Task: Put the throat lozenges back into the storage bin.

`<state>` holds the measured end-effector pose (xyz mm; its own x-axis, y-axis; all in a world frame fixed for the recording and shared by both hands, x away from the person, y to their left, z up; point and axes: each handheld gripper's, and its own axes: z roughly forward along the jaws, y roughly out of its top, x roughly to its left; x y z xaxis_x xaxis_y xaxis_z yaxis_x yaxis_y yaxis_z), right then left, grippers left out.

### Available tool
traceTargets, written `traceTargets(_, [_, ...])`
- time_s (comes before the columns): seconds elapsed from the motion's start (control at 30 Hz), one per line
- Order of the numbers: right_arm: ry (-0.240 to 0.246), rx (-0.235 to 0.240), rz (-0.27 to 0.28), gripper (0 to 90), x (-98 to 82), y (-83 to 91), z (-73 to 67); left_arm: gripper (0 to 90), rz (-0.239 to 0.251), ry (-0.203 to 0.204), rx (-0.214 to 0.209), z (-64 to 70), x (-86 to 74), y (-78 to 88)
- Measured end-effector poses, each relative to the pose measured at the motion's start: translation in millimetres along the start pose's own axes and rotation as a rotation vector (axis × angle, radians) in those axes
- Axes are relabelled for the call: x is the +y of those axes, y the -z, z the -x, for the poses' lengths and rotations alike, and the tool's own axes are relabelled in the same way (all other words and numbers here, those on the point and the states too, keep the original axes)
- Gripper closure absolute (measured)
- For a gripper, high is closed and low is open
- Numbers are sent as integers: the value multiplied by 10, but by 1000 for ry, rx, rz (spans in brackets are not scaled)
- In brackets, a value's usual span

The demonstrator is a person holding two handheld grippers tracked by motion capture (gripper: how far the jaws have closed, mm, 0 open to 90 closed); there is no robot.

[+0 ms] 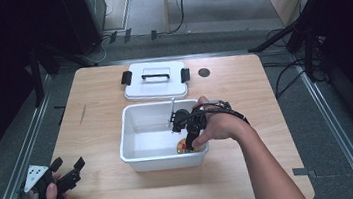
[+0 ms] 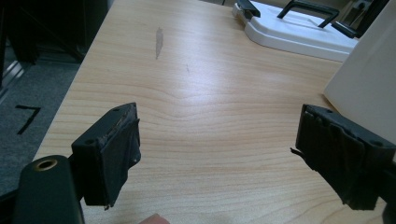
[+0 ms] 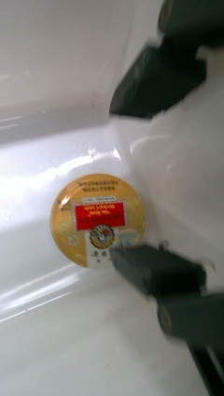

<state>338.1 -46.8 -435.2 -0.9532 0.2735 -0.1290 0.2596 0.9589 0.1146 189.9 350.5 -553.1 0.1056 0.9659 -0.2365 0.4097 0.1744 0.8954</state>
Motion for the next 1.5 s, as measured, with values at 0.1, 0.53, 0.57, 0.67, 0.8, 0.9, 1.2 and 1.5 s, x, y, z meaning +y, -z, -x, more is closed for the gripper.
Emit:
traceTargets(0.1, [-32, 25, 26, 466, -11, 42, 26, 145, 0, 2, -1, -1, 0, -1])
traceTargets(0.53, [-54, 41, 67, 460, -57, 306, 40, 145, 0, 0, -1, 1, 0, -2])
traceTargets(0.57, [-53, 39, 72, 459, -62, 327, 39, 145, 0, 0, -1, 1, 0, -3])
traceTargets(0.67, [-56, 35, 85, 451, -84, 433, 30, 145, -2, -2, -2, 0, 0, -2])
traceTargets(0.8, [-70, 41, 113, 446, -128, 545, 35, 145, 0, -1, -2, 2, 1, -4])
traceTargets(0.9, [-78, 35, 119, 442, -186, 617, 47, 145, 0, 0, -2, 3, 1, -4])
traceTargets(1.2, [-128, 11, 127, 427, -483, 764, 134, 145, -2, -2, 0, 4, 1, -4])
traceTargets(1.5, [-184, 0, 125, 400, -807, 781, 212, 145, 1, 0, 0, 7, 1, -6])
